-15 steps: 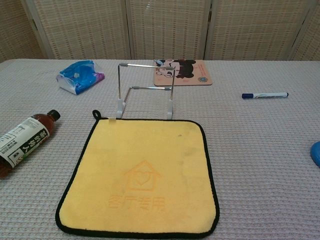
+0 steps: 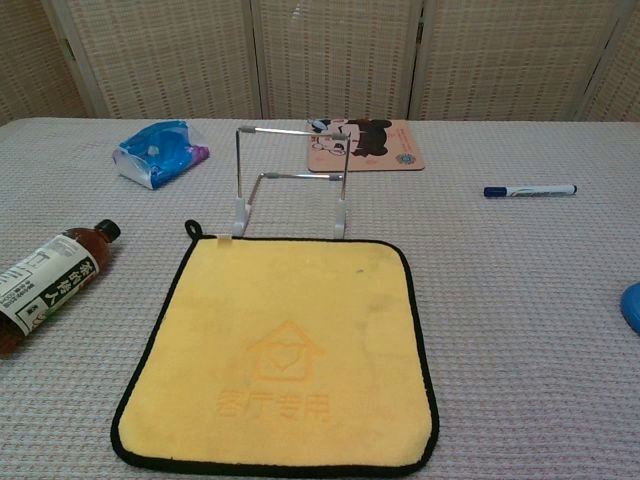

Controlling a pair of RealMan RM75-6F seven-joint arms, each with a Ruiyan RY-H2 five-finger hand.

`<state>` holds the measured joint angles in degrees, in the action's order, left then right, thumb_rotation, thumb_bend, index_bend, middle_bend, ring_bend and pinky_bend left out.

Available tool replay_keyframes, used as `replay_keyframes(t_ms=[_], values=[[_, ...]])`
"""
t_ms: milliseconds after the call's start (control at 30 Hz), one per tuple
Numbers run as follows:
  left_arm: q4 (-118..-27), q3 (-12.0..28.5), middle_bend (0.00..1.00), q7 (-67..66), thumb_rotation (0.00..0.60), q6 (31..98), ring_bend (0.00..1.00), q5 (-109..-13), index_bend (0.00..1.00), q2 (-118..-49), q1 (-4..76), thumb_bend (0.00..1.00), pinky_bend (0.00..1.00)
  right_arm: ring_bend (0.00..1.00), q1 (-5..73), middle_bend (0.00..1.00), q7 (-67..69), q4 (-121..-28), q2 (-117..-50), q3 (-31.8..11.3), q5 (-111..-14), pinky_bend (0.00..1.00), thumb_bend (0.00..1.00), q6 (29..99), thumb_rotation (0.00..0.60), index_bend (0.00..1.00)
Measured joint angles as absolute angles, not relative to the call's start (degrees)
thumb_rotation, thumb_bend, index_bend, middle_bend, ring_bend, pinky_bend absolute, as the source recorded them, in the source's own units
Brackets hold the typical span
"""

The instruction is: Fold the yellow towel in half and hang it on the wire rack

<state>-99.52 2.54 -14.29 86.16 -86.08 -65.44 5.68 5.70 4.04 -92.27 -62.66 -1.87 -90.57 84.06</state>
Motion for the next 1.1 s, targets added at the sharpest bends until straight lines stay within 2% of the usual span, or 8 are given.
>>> replay_keyframes(t_ms=[100,200,267,433,533,633,967,1100], values=[[-98.79,1.99,0.31,-13.09,0.600,86.41,0.22,-88.71,0.34,-65.38,5.94,0.25,0.35,0.21,5.74,0.38,4.27,-92.40,-62.54,-1.71,-91.09,0.29,0.30,84.16,0.600,0.16],[-97.59,1.34,0.45,-11.44,0.600,86.71,0.37,-92.22,0.38,-65.43,6.47,0.25,0.52,0.27,6.01,0.41,4.50,-92.58,-62.42,-1.49,-92.06,0.31,0.30,84.15,0.600,0.16],[-96.62,0.77,0.53,-10.15,0.600,86.72,0.43,-94.97,0.40,-65.47,7.11,0.25,0.60,0.31,6.35,0.44,4.63,-92.81,-62.35,-1.30,-92.72,0.35,0.30,83.89,0.600,0.16],[-94.08,-0.71,0.67,-7.97,0.600,85.93,0.54,-101.70,0.44,-65.83,9.49,0.25,0.74,0.47,7.88,0.56,5.19,-93.88,-61.99,-0.62,-94.92,0.58,0.30,82.16,0.600,0.20],[-92.17,-1.95,0.73,-7.11,0.600,84.64,0.60,-106.07,0.46,-66.73,11.50,0.25,0.80,0.61,9.00,0.68,5.17,-94.34,-61.93,-0.17,-96.62,0.72,0.30,81.07,0.600,0.26],[-90.62,-3.22,0.77,-6.86,0.600,82.28,0.63,-109.76,0.46,-67.95,13.92,0.25,0.83,0.69,10.31,0.76,5.23,-94.73,-62.15,0.51,-98.46,0.81,0.30,79.53,0.600,0.31],[-87.93,-5.64,0.84,-8.87,0.600,73.26,0.69,-114.01,0.45,-72.97,20.29,0.25,0.85,0.86,14.33,0.85,5.51,-95.43,-63.19,2.28,-102.14,0.93,0.30,75.16,0.600,0.40],[-86.19,-6.21,0.88,-9.54,0.600,71.15,0.72,-114.72,0.45,-75.62,22.02,0.25,0.90,0.91,15.07,0.89,5.34,-95.57,-63.21,2.70,-102.40,0.98,0.30,74.52,0.600,0.42]])
